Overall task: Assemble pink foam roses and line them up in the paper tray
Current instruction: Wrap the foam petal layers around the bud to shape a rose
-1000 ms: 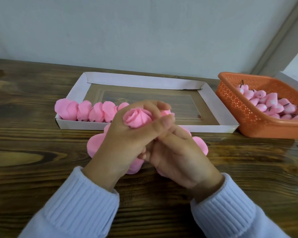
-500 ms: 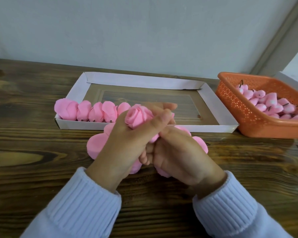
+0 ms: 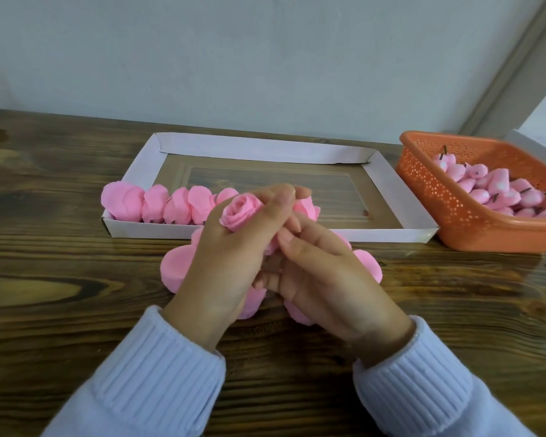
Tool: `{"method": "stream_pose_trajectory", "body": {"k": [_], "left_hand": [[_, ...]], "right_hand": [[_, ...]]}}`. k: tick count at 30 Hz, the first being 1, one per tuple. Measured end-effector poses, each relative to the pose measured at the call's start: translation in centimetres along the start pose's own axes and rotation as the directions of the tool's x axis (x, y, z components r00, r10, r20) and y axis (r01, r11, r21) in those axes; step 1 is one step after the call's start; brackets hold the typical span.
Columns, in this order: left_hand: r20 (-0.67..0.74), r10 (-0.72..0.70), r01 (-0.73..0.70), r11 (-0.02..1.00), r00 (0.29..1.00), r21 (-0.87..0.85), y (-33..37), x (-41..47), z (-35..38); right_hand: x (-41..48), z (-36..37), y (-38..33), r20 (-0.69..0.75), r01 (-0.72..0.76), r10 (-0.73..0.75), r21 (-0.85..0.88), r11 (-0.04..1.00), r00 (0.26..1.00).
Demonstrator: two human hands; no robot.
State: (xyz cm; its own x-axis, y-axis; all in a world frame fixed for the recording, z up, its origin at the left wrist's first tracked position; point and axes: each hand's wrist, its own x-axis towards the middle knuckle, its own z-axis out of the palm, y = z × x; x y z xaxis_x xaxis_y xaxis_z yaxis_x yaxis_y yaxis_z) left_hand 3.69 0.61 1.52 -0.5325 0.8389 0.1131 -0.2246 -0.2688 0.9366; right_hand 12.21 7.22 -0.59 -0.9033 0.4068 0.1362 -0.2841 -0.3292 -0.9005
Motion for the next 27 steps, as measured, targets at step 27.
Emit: {"method": "stream_pose_trajectory", "body": {"k": [27], "left_hand": [[-0.077, 0.075, -0.084, 0.989, 0.994, -0.121, -1.1, 0.9, -0.4]], "right_hand": [[-0.3, 0.1, -0.5, -0.015, 0.198, -0.334, -0.779, 0.595, 0.942]]}}
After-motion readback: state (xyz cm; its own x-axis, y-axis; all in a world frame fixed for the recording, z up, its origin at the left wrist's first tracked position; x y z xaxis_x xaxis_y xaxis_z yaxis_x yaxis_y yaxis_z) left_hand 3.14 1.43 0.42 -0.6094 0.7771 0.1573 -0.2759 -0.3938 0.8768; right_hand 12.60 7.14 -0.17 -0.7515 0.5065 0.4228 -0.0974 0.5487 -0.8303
